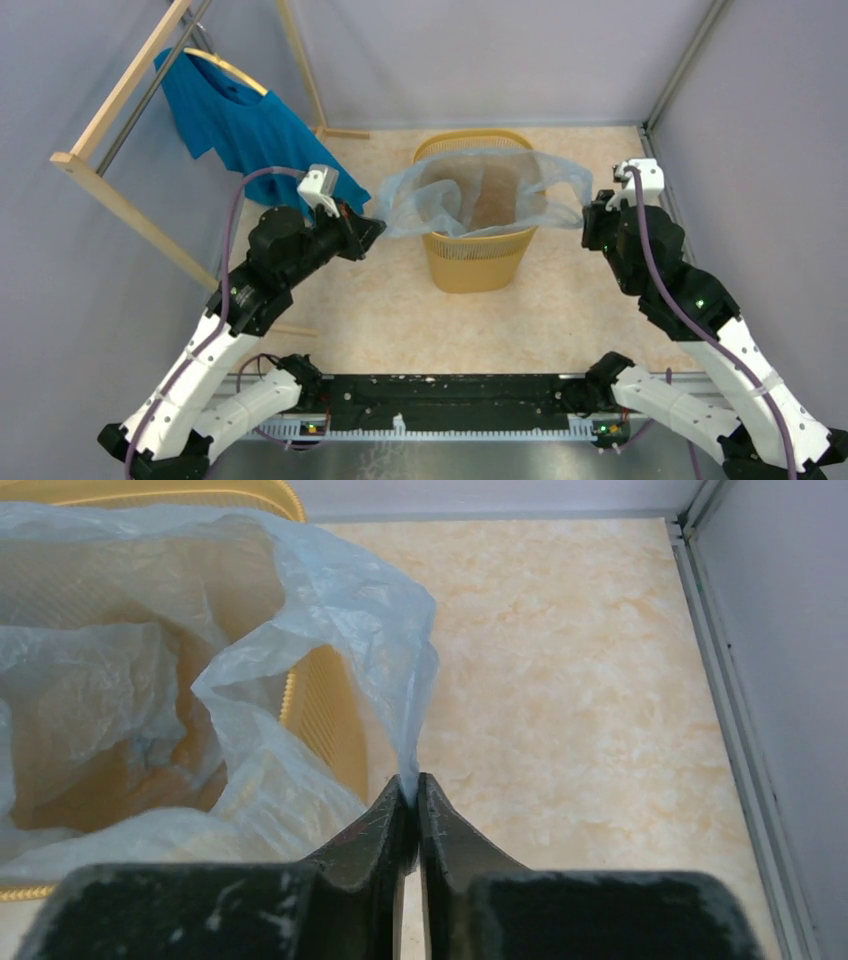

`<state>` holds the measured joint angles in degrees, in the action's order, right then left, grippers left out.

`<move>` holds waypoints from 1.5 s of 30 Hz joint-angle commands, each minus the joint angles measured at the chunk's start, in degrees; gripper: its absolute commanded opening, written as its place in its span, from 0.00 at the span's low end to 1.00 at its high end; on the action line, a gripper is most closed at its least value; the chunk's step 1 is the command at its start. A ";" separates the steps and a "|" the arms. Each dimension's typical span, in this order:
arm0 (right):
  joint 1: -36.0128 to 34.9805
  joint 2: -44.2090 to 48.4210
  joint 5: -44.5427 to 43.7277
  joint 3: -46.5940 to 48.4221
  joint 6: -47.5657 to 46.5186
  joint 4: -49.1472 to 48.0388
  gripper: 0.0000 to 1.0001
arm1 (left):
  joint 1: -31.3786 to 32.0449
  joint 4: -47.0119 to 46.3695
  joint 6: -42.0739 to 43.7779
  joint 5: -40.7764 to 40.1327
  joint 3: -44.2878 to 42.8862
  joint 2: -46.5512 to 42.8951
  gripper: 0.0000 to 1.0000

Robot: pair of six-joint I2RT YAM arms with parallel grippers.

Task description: Put the trash bags into the trash bin

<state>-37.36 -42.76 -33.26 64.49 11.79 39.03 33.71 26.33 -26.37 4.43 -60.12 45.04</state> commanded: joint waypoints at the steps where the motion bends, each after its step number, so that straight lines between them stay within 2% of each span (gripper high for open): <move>1: -0.11 -0.02 3.69 1.38 5.05 -0.41 0.16 | -0.22 -0.50 -1.63 0.75 1.62 -0.39 0.02; 6: -0.12 -0.45 11.55 0.23 16.82 -1.41 0.47 | -0.18 -1.66 -2.08 2.05 2.58 -0.69 0.02; 12: -0.11 1.69 11.28 -3.07 31.60 -6.56 0.69 | -0.22 -1.88 -1.49 3.20 2.72 -0.57 0.02; 18: -0.10 1.88 11.66 -3.31 39.15 -8.74 0.77 | -0.23 -2.18 -1.48 4.26 2.89 -0.63 0.02; 25: -0.11 -0.22 16.82 3.43 34.53 -6.47 0.82 | -0.23 -2.86 -1.75 4.66 3.43 -0.88 0.01; 28: -0.16 -0.15 20.36 1.62 35.62 -8.87 0.83 | -0.21 -3.45 -1.67 5.15 3.43 -0.09 0.01; 30: -0.16 -0.91 19.76 0.71 35.75 -9.92 0.83 | -0.18 -3.52 -1.67 5.56 3.22 0.53 0.01; 31: -0.12 -1.45 18.27 0.79 35.77 -9.71 0.82 | -0.21 -3.54 -1.73 5.74 3.05 0.76 0.01; 33: -0.12 -2.43 14.17 0.67 33.68 -9.95 0.72 | -0.23 -3.50 -1.91 5.83 2.76 0.93 0.01; 36: -0.16 -4.24 9.16 0.93 32.05 -8.91 0.65 | -0.19 -2.60 -2.46 5.05 1.94 1.03 0.01; 38: -0.16 -4.86 8.72 0.65 30.51 -10.11 0.45 | -0.23 -2.15 -3.03 5.42 1.74 1.11 0.02; 39: -0.16 -5.03 8.74 0.82 30.04 -10.49 0.32 | -0.23 -2.12 -3.52 5.45 1.82 1.12 0.04; 41: -0.08 -4.96 9.30 1.58 28.88 -11.02 0.10 | -0.23 -2.02 -4.84 5.29 1.93 1.42 0.14; 42: -0.08 -4.82 10.05 1.93 28.56 -11.09 0.02 | -0.23 -1.90 -5.99 5.28 1.75 1.66 0.24; 45: -0.10 -4.00 12.39 2.29 27.25 -11.76 0.00 | -0.22 -3.41 -8.37 7.94 1.62 2.59 0.53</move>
<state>-37.36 -48.38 -21.93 64.86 41.98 30.79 33.71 25.28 -30.94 9.43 -57.19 46.48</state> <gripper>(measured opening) 0.011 0.389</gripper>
